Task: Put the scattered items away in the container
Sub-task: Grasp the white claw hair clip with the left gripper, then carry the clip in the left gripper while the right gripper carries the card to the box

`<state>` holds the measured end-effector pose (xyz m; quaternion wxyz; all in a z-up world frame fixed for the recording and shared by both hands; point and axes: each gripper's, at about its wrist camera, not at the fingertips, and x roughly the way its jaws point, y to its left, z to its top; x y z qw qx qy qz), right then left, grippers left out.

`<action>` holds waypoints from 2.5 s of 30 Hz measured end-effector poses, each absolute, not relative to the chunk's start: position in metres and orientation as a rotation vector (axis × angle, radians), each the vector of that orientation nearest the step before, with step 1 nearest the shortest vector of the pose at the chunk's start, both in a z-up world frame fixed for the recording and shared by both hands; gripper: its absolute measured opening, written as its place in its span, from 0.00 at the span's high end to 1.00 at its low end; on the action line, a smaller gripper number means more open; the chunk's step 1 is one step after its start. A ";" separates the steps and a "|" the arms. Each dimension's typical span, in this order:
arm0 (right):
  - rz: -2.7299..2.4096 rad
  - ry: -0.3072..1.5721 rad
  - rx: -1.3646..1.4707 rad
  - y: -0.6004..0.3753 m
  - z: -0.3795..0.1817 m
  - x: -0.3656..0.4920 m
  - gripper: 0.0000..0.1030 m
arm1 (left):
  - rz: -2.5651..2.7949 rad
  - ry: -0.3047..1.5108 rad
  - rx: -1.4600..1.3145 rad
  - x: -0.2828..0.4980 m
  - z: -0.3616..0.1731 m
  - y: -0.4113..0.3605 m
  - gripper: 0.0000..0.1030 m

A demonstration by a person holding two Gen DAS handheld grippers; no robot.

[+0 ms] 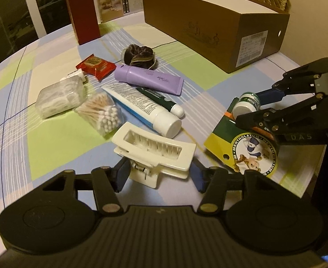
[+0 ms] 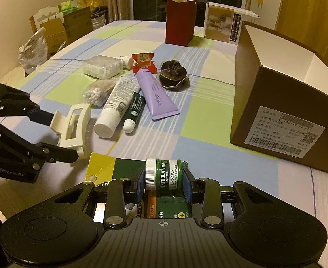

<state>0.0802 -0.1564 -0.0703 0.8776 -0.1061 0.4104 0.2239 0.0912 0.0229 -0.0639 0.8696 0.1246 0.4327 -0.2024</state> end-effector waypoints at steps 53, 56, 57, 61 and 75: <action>0.292 0.671 -0.140 -0.216 0.034 0.048 0.64 | -0.419 0.712 0.192 0.053 0.057 -0.012 0.49; 0.275 0.656 -0.136 -0.225 0.040 0.049 0.64 | -0.435 0.699 0.201 0.057 0.063 -0.020 0.49; 0.270 0.651 -0.135 -0.228 0.042 0.050 0.64 | -0.440 0.696 0.204 0.059 0.064 -0.023 0.49; 0.244 0.633 -0.128 -0.242 0.050 0.056 0.64 | -0.463 0.682 0.212 0.067 0.070 -0.036 0.49; 0.142 0.595 -0.095 -0.298 0.070 0.105 0.64 | -0.581 0.635 0.260 0.122 0.084 -0.109 0.49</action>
